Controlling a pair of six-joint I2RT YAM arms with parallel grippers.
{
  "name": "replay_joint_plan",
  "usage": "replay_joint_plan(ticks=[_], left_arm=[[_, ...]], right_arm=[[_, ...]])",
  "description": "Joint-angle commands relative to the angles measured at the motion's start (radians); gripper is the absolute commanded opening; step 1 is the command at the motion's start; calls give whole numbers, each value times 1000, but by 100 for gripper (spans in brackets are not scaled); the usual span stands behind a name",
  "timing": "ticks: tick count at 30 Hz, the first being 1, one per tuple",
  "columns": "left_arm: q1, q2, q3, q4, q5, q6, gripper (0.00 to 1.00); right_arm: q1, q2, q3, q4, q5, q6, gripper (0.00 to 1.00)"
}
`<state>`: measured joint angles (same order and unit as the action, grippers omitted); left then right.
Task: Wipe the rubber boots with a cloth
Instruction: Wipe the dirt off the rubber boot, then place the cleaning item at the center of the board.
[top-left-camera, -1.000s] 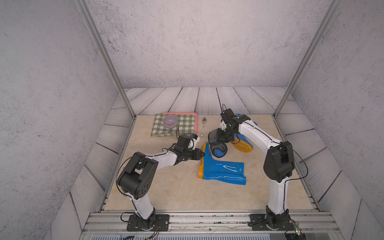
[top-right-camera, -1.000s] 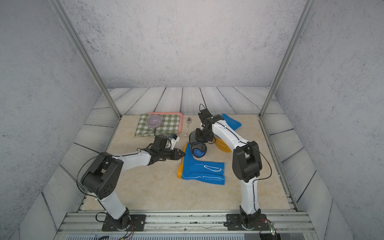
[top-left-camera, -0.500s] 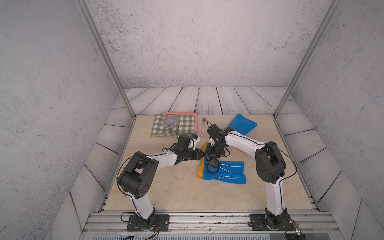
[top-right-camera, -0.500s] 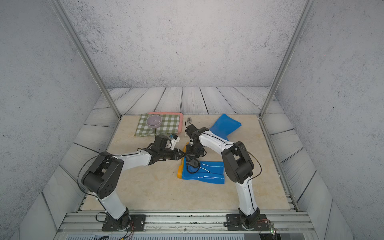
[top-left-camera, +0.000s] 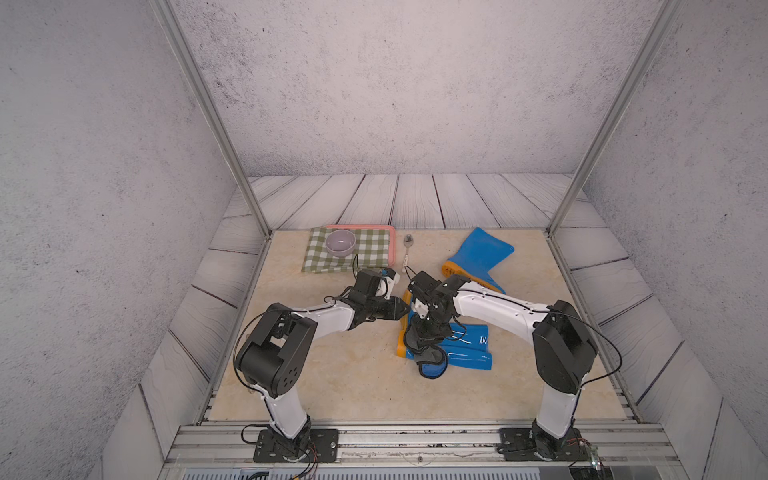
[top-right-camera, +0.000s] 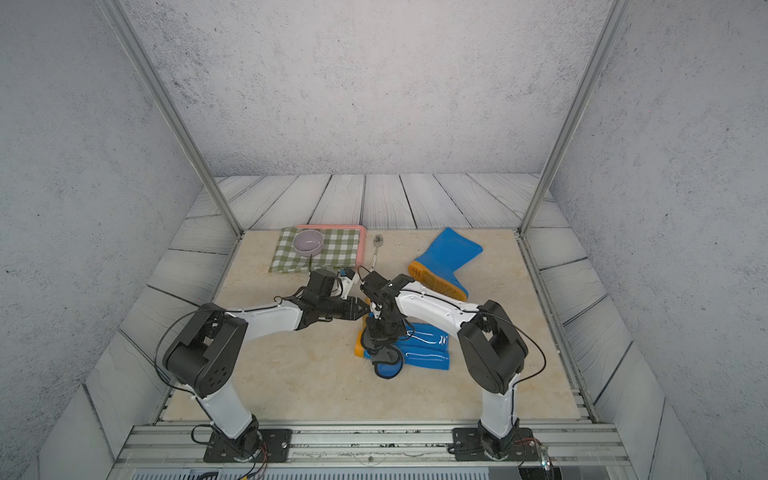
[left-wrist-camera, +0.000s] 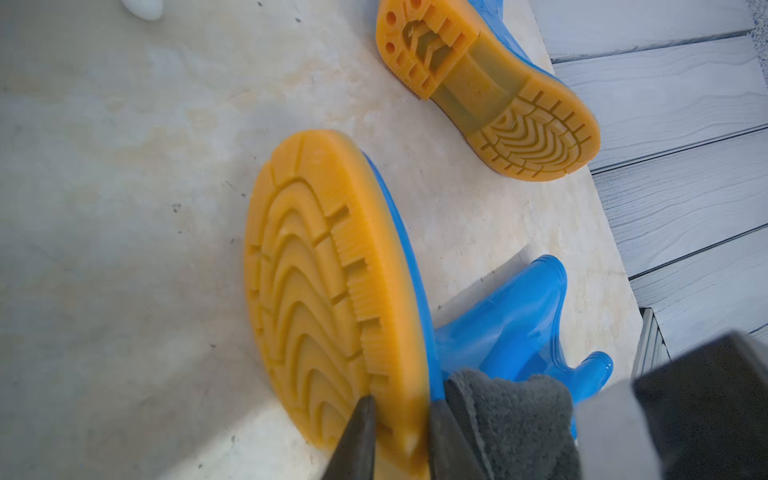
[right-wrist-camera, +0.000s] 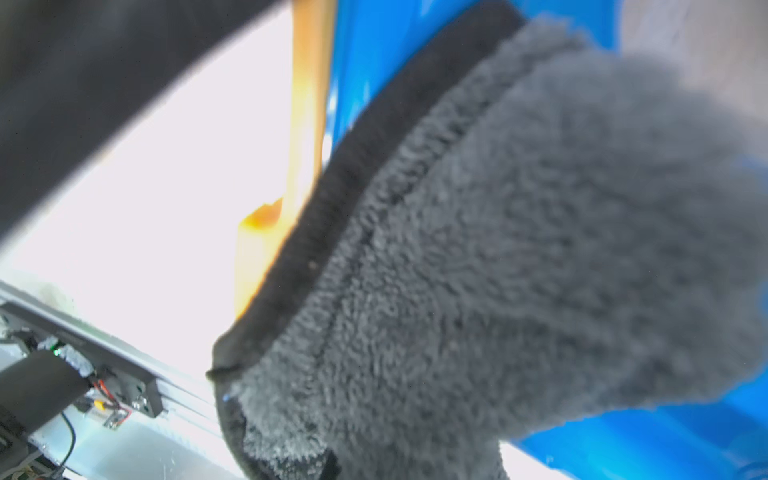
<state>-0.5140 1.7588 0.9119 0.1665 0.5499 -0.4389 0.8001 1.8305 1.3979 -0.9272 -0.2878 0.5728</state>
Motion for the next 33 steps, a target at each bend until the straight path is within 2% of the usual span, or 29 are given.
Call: replay_joint_plan(ticks=[1,4,7,12,15,19,24,25,26,28,30,33], left_arm=[[25,90,-60,-211,-150,3,23],[24,84,-63,-211,-152,3,23],[25,72,-70,-207,-157,4,23],[28,77,-69,-205,-147,11,23],[34,79,-69,-204,-140,15,23],[47,82,-74,-196,-126,16,24],[70,68,-102,-168,-105,8,24],[71,69,-103,-166,-101,8,24],[72,70,-103,-166,-98,8,24],[72,76,-99,-166,-94,8,24],[72,80,-97,-166,-93,8,24],[73,84,-96,-166,-91,6,23]], right_arm=[[-7,-47,-23,-57,23,-4,0],[-58,-96,-64,-75,46,-10,0],[-154,-202,-156,-93,73,-10,0],[-426,-441,-341,-139,124,-25,0],[-579,-535,-416,-153,156,-38,0],[-698,-562,-497,-106,179,-26,0],[-803,-495,-568,-26,200,-9,1],[-817,-489,-581,0,202,-3,11],[-823,-484,-593,25,221,5,28],[-825,-471,-607,59,278,11,50],[-825,-462,-599,67,321,3,59],[-821,-559,-582,83,382,1,62]])
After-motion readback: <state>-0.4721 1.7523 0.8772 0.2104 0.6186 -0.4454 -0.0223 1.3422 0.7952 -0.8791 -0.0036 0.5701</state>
